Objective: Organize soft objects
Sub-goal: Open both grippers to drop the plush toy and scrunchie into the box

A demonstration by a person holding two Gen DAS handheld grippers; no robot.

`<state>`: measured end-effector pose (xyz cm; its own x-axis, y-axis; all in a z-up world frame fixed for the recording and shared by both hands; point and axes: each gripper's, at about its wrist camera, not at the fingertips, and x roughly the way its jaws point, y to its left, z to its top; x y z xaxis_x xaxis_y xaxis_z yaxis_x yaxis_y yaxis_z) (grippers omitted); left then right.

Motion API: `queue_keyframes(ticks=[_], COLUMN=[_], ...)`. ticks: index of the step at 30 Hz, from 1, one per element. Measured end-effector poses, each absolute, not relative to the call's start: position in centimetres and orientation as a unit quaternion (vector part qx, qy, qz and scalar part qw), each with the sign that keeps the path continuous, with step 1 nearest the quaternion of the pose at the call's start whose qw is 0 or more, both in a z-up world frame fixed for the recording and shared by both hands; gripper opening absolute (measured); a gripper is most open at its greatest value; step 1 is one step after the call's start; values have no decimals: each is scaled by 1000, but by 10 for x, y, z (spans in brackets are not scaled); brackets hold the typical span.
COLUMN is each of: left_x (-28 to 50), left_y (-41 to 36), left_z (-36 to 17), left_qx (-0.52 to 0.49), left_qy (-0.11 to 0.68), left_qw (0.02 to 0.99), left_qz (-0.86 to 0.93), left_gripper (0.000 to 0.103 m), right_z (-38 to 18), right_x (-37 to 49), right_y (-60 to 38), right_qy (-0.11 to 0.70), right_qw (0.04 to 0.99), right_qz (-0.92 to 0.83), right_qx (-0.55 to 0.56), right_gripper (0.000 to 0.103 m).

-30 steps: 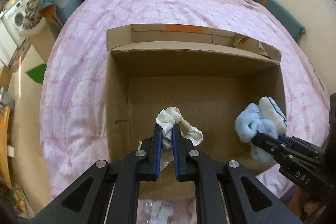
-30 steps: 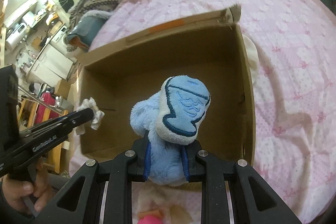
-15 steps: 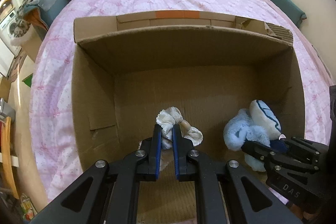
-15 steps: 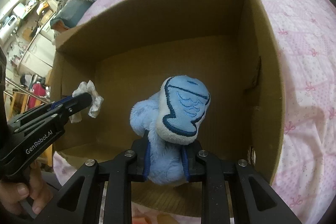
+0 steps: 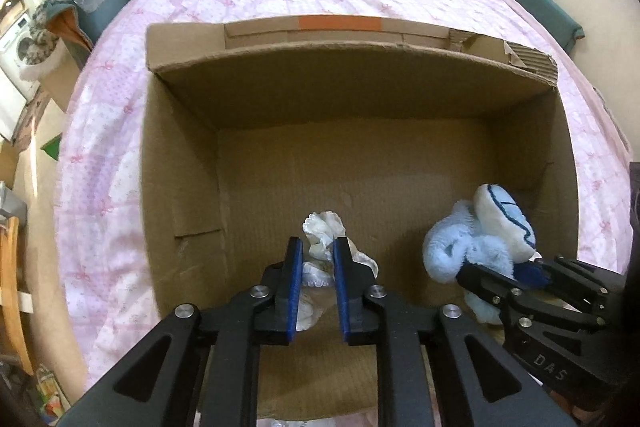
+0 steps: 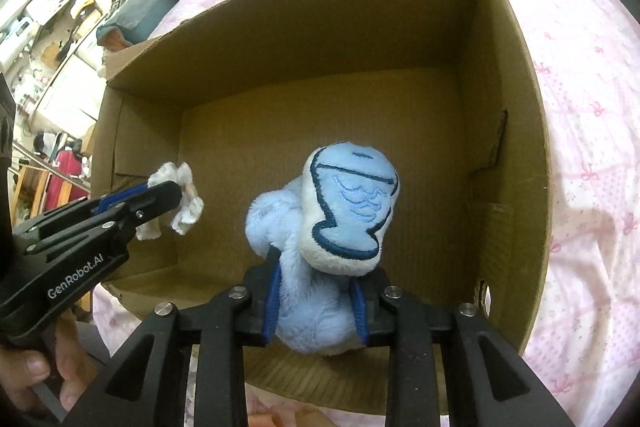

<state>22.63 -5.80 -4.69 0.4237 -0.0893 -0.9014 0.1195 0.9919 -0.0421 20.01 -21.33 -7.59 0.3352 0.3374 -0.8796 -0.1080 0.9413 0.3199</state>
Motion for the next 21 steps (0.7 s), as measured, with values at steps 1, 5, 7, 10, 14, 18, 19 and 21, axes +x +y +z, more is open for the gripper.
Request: queue_keyframes(ticks=[1,5,7,10,14,18,19,21], left_x=[226,223,220,216,209,204,202,197], left_y=[-58,-57,-57,-56,-53,-48,-48,-46], left_z=[-46,-42,-38,-33,-28,-22,-21,-17], left_qx=[14,16,22,21,16,14,12,9], left_qy=[532,528,522,519,519,516,515,514], left_qw=[844,847,851,853,854,856,856,857], left_qz=[-61,-57,-49,-46,-44,-39,-38,-39], left_gripper=[19,48,65,67,67,67,67,67], right_z=[-74,-71,-68,-61,-54,-48,-47,-44], right_x=[200,196,193,191,185,182,181,176], right_y=[-213,-216,-218,-221,-226,-228,-229,-233], right_qy=[558,550,544,536,523,520,519,518], right_qw=[812,817,821,827,837,838,839,840], right_qz=[137,139,139,134,121,120,118,114], right_qx=[101,104,108,109,110,113,113,116], right_gripper=[30,40,51,61,72,72,72,72])
